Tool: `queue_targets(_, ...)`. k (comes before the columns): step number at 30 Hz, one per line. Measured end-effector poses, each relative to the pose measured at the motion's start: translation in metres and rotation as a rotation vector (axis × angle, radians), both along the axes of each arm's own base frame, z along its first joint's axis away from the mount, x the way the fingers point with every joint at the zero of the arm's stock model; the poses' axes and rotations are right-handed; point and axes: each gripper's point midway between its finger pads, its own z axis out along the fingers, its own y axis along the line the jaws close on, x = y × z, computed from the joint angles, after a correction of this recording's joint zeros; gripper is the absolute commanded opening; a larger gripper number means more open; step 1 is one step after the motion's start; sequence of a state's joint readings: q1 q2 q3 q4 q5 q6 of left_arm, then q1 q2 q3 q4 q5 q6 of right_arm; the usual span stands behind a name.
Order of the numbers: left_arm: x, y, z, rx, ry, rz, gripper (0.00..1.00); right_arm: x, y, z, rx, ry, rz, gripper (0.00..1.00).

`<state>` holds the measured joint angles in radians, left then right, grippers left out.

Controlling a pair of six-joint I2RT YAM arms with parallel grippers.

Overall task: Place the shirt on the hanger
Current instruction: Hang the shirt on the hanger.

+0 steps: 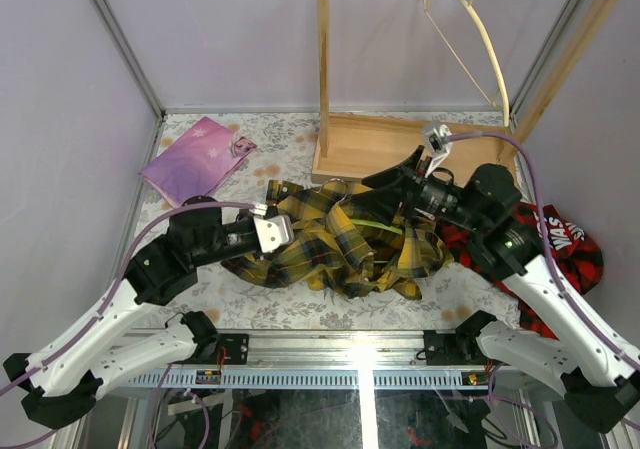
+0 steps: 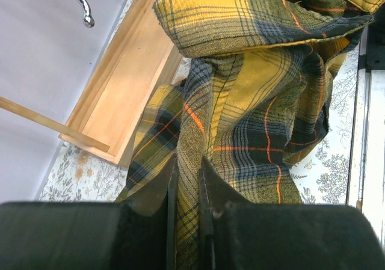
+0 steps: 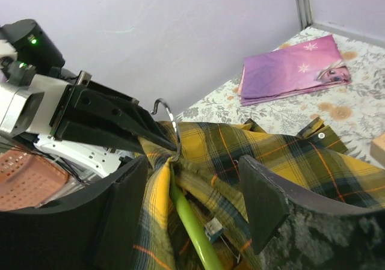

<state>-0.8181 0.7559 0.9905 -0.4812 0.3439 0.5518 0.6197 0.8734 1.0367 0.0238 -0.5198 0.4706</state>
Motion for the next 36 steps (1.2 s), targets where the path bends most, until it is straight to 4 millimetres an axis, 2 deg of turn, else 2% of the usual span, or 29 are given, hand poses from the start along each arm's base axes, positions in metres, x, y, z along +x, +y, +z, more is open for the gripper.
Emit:
queue_targets(4,0.004,-0.005,0.0,-0.002,0.0,0.0,0.0,0.012,0.011,-0.009,0.043,0.062,0.002,0.56)
queue_targets(9,0.007,-0.007,0.001,-0.011,0.001,0.006,0.0,0.022,0.011,-0.01,0.093,0.084,-0.052,0.47)
queue_targets(18,0.017,-0.014,-0.006,0.006,0.019,0.023,0.0,0.023,0.028,-0.014,0.099,0.088,-0.155,0.42)
queue_targets(21,0.02,-0.014,-0.009,0.015,0.024,0.034,0.0,0.026,0.037,-0.022,0.077,0.094,-0.209,0.35)
queue_targets(25,0.022,-0.015,-0.01,0.02,0.025,0.041,0.0,0.037,0.046,-0.044,0.02,0.119,-0.303,0.22)
queue_targets(28,0.025,-0.015,-0.012,0.028,0.029,0.053,0.0,0.044,0.048,-0.053,0.002,0.13,-0.372,0.17)
queue_targets(30,0.027,-0.015,-0.012,0.027,0.026,0.061,0.0,0.047,0.046,-0.05,0.015,0.129,-0.409,0.17)
queue_targets(34,0.03,-0.016,-0.008,0.015,0.013,0.066,0.0,0.052,0.044,-0.044,0.035,0.117,-0.449,0.29)
queue_targets(36,0.03,-0.016,-0.007,0.011,0.011,0.069,0.0,0.058,0.044,-0.041,0.03,0.103,-0.477,0.3)
